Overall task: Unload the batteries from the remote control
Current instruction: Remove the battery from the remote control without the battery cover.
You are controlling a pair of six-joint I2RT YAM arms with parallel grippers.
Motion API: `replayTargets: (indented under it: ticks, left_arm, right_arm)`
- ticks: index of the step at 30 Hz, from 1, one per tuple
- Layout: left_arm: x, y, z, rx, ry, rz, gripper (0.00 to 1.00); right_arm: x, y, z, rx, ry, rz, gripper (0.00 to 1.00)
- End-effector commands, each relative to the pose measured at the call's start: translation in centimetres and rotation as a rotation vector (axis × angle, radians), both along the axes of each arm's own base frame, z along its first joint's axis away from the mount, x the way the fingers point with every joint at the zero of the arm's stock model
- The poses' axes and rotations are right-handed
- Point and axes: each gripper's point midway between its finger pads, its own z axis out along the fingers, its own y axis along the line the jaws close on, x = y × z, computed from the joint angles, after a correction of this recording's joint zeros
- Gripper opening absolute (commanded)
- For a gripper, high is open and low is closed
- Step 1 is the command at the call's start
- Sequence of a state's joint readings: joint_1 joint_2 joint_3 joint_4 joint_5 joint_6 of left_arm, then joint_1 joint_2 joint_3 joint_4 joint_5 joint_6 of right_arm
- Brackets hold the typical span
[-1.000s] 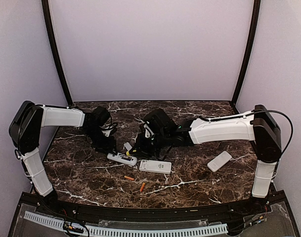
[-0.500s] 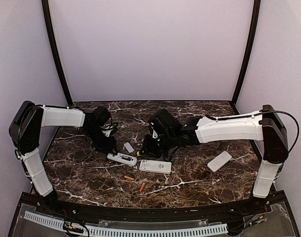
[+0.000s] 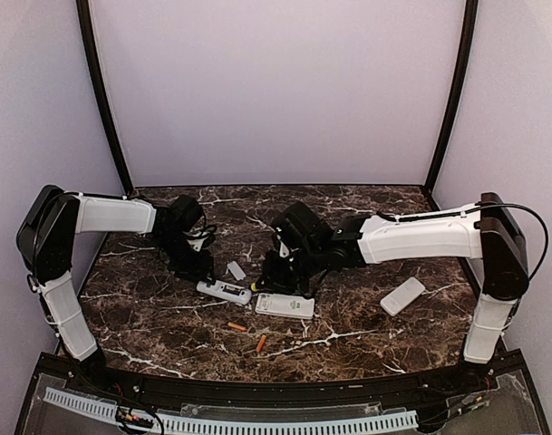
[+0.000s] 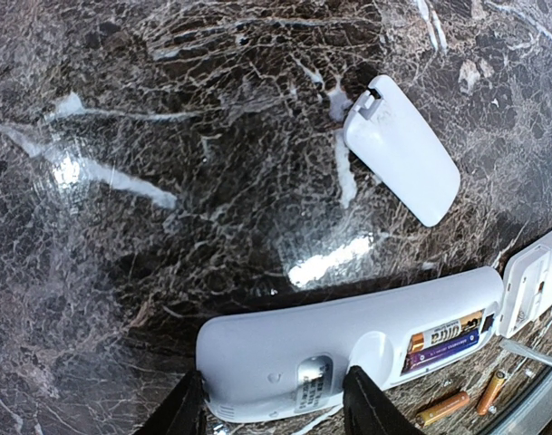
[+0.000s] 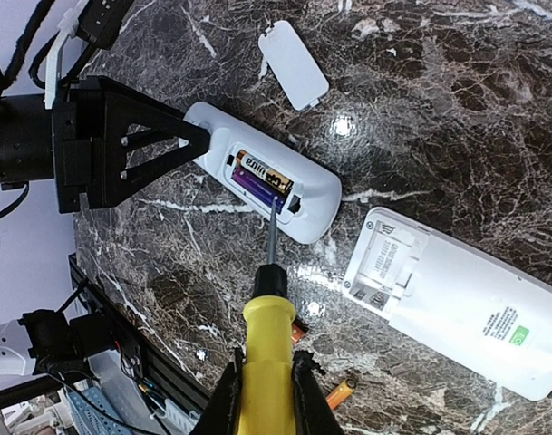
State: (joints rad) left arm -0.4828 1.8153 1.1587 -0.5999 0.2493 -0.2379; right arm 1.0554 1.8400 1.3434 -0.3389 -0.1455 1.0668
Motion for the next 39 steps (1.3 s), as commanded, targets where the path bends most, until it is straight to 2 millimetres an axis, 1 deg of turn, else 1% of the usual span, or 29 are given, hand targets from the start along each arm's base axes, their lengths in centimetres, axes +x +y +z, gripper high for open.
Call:
replayTargets:
  ticks: [1, 11, 27, 32, 39]
  left_arm:
    - [-1.5, -0.1, -1.0, 0.032, 0.037, -0.046, 0.49]
    - [-1.6, -0.2, -1.1, 0.033, 0.039, -0.047, 0.49]
    - [-1.6, -0.2, -1.1, 0.034, 0.041, -0.047, 0.49]
    - [-1.7, -0.3, -1.1, 0.031, 0.043, -0.052, 0.49]
    - [-1.8, -0.5, -1.2, 0.031, 0.044, -0.058, 0.49]
  right_arm:
    - [-0.7, 0.4, -0.9, -0.015, 0.019, 0.028, 0.00]
    - [-0.7, 0.7, -1.7, -0.026, 0.030, 0.036, 0.00]
    - [-0.6, 1.2, -2.4, -0.011, 0.041, 0.042, 0.00]
    - [-0.6, 2.0, -2.1, 0.043, 0.048, 0.047, 0.00]
    - [0.1, 2.9, -0.6, 0.124, 0.021, 0.034, 0.00]
